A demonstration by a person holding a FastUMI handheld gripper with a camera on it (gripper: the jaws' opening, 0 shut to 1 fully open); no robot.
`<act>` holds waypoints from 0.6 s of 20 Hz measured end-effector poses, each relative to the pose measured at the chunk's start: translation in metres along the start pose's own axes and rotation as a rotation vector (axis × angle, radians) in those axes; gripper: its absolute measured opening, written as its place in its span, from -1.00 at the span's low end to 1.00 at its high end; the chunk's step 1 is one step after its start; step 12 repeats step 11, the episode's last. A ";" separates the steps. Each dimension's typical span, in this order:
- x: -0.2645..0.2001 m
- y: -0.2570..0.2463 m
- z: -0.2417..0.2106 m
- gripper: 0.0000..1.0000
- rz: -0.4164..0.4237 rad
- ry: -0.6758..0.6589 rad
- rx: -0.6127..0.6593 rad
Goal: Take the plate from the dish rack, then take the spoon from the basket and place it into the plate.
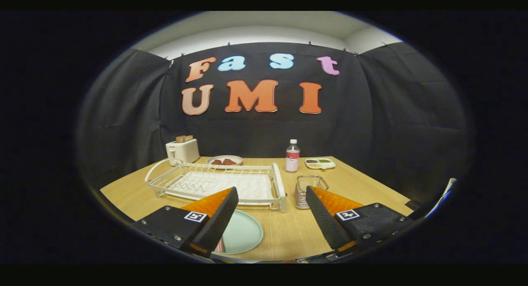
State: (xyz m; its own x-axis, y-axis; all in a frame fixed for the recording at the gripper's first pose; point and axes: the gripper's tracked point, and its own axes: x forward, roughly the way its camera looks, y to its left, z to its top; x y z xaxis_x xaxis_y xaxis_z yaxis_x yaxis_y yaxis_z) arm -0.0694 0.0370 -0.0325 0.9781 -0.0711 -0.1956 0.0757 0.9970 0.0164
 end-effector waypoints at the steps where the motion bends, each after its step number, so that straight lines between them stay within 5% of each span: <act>1: 0.002 -0.009 0.005 0.96 -0.017 -0.008 0.007; 12: 0.015 -0.067 -0.002 0.96 -0.137 -0.006 0.061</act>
